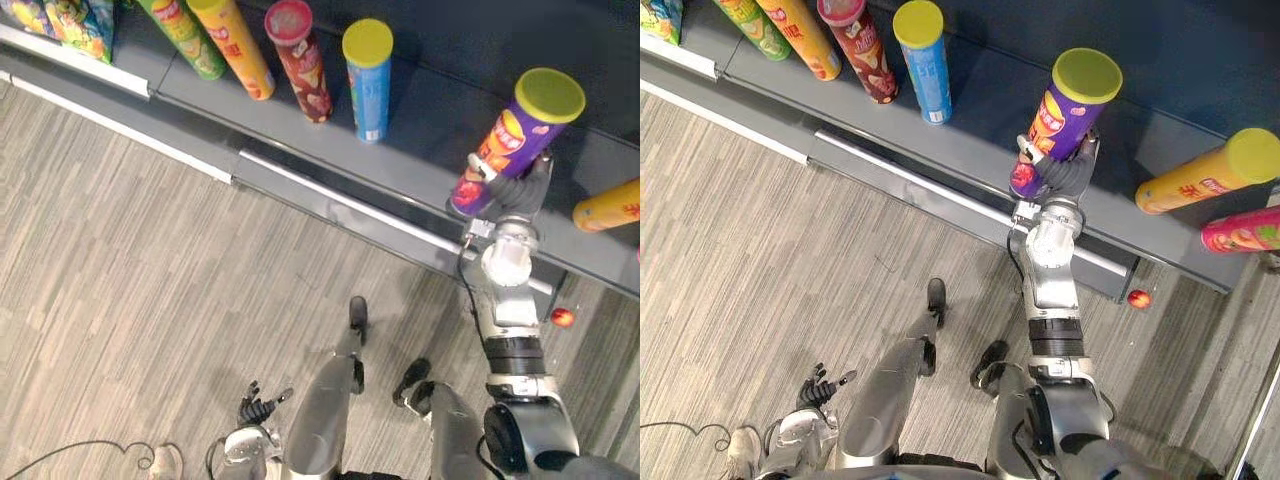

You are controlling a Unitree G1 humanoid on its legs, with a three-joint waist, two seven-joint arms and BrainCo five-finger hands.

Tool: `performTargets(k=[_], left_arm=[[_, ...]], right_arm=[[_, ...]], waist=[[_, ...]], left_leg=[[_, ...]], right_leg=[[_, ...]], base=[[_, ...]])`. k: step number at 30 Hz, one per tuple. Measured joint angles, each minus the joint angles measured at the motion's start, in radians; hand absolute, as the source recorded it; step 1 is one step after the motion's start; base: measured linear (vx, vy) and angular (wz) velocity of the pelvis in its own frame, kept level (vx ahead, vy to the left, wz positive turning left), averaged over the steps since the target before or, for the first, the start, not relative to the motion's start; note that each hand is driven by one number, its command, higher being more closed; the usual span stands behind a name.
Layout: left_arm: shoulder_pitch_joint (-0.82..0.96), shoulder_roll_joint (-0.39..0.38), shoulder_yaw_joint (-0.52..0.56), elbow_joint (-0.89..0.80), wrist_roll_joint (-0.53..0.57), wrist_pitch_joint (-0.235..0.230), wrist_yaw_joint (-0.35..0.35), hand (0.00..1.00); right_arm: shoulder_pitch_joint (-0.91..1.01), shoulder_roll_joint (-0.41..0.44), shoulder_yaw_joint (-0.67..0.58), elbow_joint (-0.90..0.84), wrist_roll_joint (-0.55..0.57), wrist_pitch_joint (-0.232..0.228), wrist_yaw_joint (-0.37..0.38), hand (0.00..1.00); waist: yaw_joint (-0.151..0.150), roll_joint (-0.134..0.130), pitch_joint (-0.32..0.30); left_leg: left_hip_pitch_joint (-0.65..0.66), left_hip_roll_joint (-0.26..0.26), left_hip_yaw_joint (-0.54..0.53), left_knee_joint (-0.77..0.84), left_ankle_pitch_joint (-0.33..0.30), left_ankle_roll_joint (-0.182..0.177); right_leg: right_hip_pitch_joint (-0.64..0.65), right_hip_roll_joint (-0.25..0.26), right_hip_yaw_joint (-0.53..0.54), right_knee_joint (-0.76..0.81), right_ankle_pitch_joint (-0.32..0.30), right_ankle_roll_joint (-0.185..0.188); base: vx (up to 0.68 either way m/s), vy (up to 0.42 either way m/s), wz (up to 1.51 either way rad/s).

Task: Put the gum and the chips on the shelf.

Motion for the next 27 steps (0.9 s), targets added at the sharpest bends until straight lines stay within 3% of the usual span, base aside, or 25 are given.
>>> performTargets(k=[13,20,27], left_arm=[[-0.021,-0.004,0.005,-0.072,-0.006,-0.02,0.014,0.0],[-0.033,-0.005,0.004,-0.076,-0.006,-0.029,0.027,0.0],[-0.046,-0.005,-0.002,-0.077,-0.006,-0.038,0.034,0.0]], right_arm=[[-0.125,0.002,-0.033,-0.043,-0.037,0.019,-0.096,1.0],[-0.196,-0.002,-0.034,-0.052,-0.082,0.021,-0.129,1.0],[-0.256,-0.083,-0.038,-0.043,-0.135,0.033,-0.17,1.0]], waist=[[0.013,0.013,0.019],[0.019,0.012,0.019],[0.031,0.013,0.019]], left_leg=[[-0.141,0.018,0.078,0.123,-0.053,0.027],[-0.169,0.008,0.07,0.134,-0.054,0.029],[-0.206,-0.018,0.044,0.124,-0.034,0.026]], right_leg=[[-0.117,-0.079,-0.064,0.155,-0.043,-0.004],[-0.139,-0.095,-0.081,0.172,-0.044,-0.004],[-0.178,-0.126,-0.11,0.212,-0.059,-0.005]], base=[[0.0,-0.065,0.07],[0.03,-0.057,0.07],[0.03,-0.066,0.16]])
